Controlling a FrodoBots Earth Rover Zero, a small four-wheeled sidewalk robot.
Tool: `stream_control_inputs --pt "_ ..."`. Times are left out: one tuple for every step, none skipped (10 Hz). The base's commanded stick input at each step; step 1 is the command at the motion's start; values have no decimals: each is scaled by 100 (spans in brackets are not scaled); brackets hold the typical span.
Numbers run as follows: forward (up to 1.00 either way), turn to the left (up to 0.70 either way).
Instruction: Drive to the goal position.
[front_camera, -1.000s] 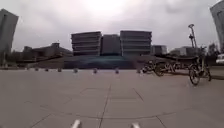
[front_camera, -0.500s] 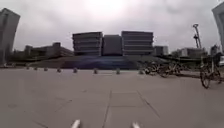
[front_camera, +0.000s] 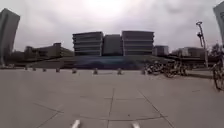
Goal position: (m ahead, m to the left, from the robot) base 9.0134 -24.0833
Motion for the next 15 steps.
stream_control_inputs --pt "85 -13" --pt "85 -27" --pt "85 -11" --pt "85 -4" --pt "85 0" --pt "85 0" --pt "85 0" --pt "85 0" --pt "85 0" --pt "85 0" --pt "85 0" --pt "85 0" --pt "85 -3" --pt "85 -9" --pt "85 -28"
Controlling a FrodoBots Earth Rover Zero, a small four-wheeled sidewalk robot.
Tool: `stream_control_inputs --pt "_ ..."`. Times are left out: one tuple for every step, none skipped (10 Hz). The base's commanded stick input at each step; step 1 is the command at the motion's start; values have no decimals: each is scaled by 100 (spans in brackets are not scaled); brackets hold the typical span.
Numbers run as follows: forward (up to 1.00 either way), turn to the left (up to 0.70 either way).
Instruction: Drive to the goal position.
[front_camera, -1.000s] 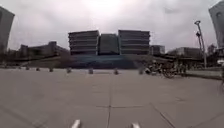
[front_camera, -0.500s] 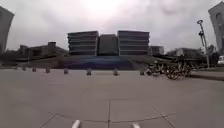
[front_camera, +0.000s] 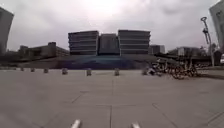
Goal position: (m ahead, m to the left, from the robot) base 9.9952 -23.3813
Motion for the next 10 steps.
stream_control_inputs --pt "85 -34" --pt "85 -25" --pt "85 -15" --pt "85 -8" --pt "85 0" --pt "85 0" --pt "85 0" --pt "85 0" --pt "85 -2" --pt "85 -9"
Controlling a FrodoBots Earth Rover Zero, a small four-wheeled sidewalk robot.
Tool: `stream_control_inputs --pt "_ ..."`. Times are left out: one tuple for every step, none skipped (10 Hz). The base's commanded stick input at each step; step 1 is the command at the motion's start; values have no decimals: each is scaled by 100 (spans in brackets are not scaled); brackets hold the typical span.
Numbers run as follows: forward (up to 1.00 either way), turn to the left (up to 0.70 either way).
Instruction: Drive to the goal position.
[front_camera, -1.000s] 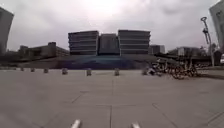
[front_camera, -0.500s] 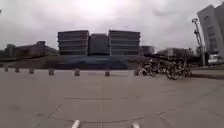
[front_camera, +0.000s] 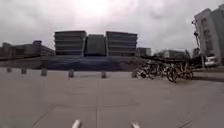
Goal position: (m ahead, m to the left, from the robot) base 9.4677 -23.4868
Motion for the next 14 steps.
stream_control_inputs --pt "85 -28" --pt "85 -3" --pt "85 -1" --pt "85 0" --pt "85 0" --pt "85 0" --pt "85 -1" --pt "85 -9" --pt "85 -24" --pt "85 -33" --pt "85 -23" --pt "85 0" --pt "85 0" --pt "85 0"
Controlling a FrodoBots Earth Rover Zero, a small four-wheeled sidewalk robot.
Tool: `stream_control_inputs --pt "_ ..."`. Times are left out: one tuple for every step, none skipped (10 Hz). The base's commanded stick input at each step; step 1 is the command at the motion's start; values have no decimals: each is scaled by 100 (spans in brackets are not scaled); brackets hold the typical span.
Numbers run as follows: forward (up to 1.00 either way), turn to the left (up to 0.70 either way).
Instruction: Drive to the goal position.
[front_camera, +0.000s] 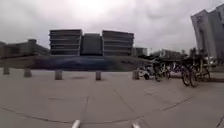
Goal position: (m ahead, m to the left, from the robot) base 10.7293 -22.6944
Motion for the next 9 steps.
stream_control_inputs --pt "85 0" --pt "85 0" --pt "85 0" --pt "85 0" --pt "85 0" --pt "85 0" --pt "85 -8" --pt "85 -34" --pt "85 -34"
